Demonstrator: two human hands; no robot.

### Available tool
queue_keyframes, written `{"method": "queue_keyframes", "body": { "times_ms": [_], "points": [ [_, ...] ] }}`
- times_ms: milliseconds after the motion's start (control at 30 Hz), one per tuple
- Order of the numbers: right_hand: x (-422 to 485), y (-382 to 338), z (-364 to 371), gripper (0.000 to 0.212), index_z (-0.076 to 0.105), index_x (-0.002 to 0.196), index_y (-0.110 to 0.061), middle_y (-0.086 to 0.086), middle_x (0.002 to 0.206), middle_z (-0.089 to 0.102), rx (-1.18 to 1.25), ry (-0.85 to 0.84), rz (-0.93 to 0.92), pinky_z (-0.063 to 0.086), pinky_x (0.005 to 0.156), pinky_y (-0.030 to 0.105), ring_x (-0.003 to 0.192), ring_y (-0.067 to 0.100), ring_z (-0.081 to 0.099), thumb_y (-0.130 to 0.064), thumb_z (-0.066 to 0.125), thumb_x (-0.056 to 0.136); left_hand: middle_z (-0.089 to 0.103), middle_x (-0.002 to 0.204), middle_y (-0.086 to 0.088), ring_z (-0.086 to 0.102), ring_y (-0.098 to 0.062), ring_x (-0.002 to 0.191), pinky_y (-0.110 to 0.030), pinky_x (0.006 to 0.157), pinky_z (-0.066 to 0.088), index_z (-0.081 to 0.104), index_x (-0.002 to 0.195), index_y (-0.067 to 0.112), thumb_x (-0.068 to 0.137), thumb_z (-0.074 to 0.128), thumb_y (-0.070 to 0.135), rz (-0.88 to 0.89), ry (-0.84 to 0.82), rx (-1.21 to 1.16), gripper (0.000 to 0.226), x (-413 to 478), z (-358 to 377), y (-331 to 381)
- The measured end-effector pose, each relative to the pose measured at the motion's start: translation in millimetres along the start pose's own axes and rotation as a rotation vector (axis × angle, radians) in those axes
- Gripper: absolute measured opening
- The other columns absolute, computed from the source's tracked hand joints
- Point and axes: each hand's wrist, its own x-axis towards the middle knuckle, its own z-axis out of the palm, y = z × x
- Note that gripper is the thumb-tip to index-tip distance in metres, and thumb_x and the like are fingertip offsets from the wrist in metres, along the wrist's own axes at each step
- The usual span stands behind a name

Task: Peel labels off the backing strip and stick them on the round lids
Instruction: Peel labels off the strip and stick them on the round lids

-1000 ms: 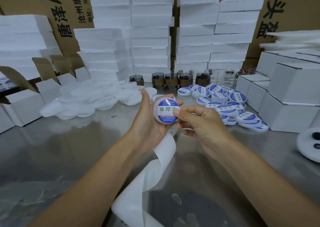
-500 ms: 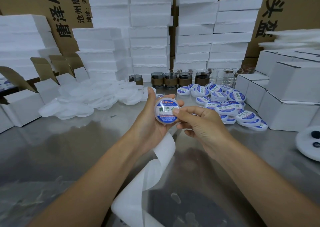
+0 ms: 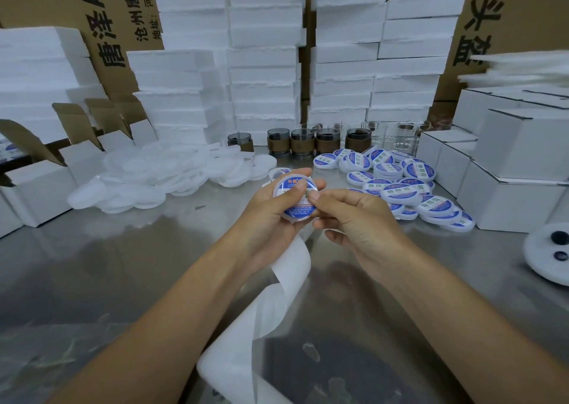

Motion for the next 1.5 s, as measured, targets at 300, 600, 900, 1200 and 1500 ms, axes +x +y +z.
{"method": "queue_keyframes", "body": {
  "times_ms": [300,600,900,1200,1500],
  "points": [
    [2,2,0,0.008,0.069,0.075,-0.018,-0.005,0.061,0.069,-0.01,0.029,-0.021,0.046,0.051,0.014,0.051,0.003,0.06,-0.024,0.073,0.077,0.073,0.086,-0.004,0.069,-0.016,0.082,-0.024,0.073,0.057,0.058,0.103,0.01,0.087,0.05,0.007,-0.001,0.0,-0.007,0.018,0,0,-1],
    [3,6,4,0.015,0.061,0.067,-0.01,0.007,0.06,0.069,-0.14,0.133,-0.241,0.05,0.054,0.014,0.053,0.011,0.066,-0.012,0.072,0.078,0.072,0.098,-0.006,0.069,-0.019,0.091,-0.027,0.074,0.056,0.06,0.113,0.01,0.089,0.051,0.015,-0.006,-0.012,0.074,0.026,0,0,-3],
    [1,16,5,0.031,0.044,0.069,-0.019,-0.004,0.052,0.05,-0.62,0.268,-0.48,0.039,0.057,0.034,0.054,0.014,0.048,-0.04,0.06,0.084,0.073,0.099,-0.003,0.069,-0.013,0.093,-0.024,0.078,0.056,0.062,0.109,0.012,0.09,0.043,0.028,-0.01,-0.041,0.002,0.031,-1,5,-2],
    [4,6,3,0.022,0.065,0.076,-0.008,0.016,0.072,0.068,-0.234,0.125,-0.385,0.044,0.053,0.012,0.054,0.01,0.059,-0.027,0.063,0.087,0.072,0.101,-0.005,0.067,-0.018,0.095,-0.029,0.08,0.055,0.067,0.105,0.015,0.078,0.055,0.032,0.004,-0.001,0.118,0.034,-1,4,-3],
    [6,10,3,0.014,0.065,0.085,-0.013,0.013,0.07,0.07,-0.27,0.063,-0.342,0.046,0.066,0.024,0.06,0.011,0.061,-0.026,0.066,0.084,0.071,0.087,-0.012,0.067,-0.019,0.077,-0.026,0.069,0.055,0.069,0.096,0.005,0.075,0.063,0.03,0.059,0.128,0.218,0.033,-3,0,-3]
  ]
}}
